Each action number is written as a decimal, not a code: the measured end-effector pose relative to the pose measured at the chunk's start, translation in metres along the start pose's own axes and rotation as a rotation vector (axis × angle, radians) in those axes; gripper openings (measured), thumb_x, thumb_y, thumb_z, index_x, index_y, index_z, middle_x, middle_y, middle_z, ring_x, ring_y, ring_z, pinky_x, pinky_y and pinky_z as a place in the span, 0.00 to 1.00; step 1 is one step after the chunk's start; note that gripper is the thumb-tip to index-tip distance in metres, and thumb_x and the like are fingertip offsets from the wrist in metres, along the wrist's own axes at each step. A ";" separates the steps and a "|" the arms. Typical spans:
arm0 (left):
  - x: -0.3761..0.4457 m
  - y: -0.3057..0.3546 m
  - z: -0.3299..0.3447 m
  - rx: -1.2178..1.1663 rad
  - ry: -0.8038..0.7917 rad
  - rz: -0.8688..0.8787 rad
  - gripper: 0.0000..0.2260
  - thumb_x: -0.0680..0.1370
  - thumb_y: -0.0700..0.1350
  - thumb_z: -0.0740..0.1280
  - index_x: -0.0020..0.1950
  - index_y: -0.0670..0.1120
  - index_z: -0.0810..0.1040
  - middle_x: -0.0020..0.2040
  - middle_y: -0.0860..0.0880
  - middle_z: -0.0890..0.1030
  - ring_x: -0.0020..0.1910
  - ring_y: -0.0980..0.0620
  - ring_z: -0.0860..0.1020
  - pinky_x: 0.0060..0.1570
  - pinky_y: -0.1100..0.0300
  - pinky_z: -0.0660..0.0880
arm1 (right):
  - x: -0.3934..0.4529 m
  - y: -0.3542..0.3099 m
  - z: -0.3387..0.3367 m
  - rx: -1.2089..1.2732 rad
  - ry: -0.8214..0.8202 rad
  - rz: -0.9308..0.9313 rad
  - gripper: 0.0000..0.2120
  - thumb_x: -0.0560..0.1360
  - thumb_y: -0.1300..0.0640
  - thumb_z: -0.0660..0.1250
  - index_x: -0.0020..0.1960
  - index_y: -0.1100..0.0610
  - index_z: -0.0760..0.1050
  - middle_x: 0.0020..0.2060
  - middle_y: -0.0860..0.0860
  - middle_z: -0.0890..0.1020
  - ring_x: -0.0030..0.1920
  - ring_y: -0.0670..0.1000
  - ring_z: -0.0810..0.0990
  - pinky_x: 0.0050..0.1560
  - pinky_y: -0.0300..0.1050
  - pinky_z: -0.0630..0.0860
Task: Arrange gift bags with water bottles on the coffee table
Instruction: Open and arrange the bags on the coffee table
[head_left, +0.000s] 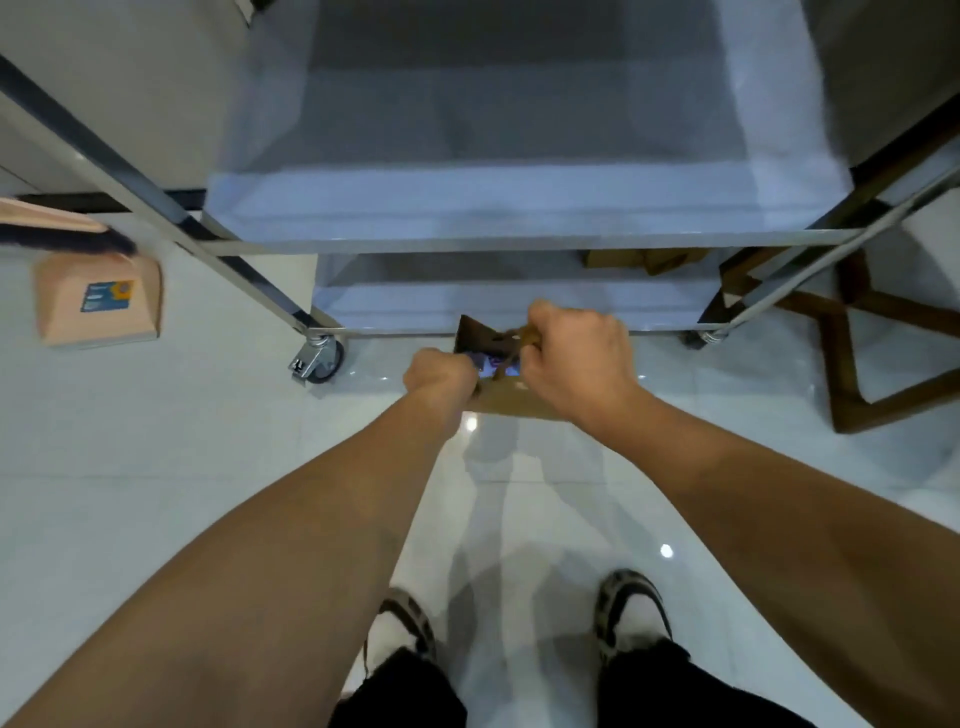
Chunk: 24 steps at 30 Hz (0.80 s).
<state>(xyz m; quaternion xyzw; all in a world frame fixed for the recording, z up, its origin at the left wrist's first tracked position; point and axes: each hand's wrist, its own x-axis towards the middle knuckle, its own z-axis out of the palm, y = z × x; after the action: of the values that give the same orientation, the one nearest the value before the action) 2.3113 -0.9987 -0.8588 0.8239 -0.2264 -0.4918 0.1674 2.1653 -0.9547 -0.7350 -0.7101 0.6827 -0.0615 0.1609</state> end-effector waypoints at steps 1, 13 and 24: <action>-0.036 0.006 -0.020 0.033 -0.025 -0.015 0.07 0.68 0.41 0.72 0.41 0.43 0.75 0.51 0.38 0.81 0.48 0.36 0.82 0.47 0.44 0.83 | -0.010 -0.004 -0.014 -0.007 -0.048 0.006 0.04 0.77 0.57 0.62 0.46 0.53 0.67 0.40 0.57 0.81 0.42 0.63 0.78 0.38 0.48 0.66; -0.349 0.077 -0.124 0.575 -0.308 0.169 0.08 0.77 0.41 0.67 0.56 0.42 0.75 0.55 0.41 0.80 0.53 0.41 0.80 0.44 0.50 0.82 | -0.185 -0.060 -0.255 0.131 -0.225 0.294 0.06 0.75 0.53 0.68 0.46 0.52 0.72 0.38 0.52 0.74 0.40 0.57 0.72 0.39 0.46 0.67; -0.578 0.149 -0.073 1.069 -0.401 0.972 0.04 0.74 0.38 0.65 0.40 0.43 0.74 0.45 0.40 0.81 0.43 0.42 0.81 0.37 0.53 0.79 | -0.342 0.001 -0.430 0.034 0.178 0.755 0.09 0.75 0.56 0.69 0.46 0.52 0.67 0.39 0.50 0.76 0.38 0.54 0.74 0.34 0.47 0.67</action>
<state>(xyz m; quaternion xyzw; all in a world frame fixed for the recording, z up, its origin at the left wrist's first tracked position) 2.1054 -0.8093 -0.3260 0.4947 -0.7991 -0.3261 -0.1018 2.0121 -0.6788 -0.2854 -0.3977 0.9064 -0.0707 0.1240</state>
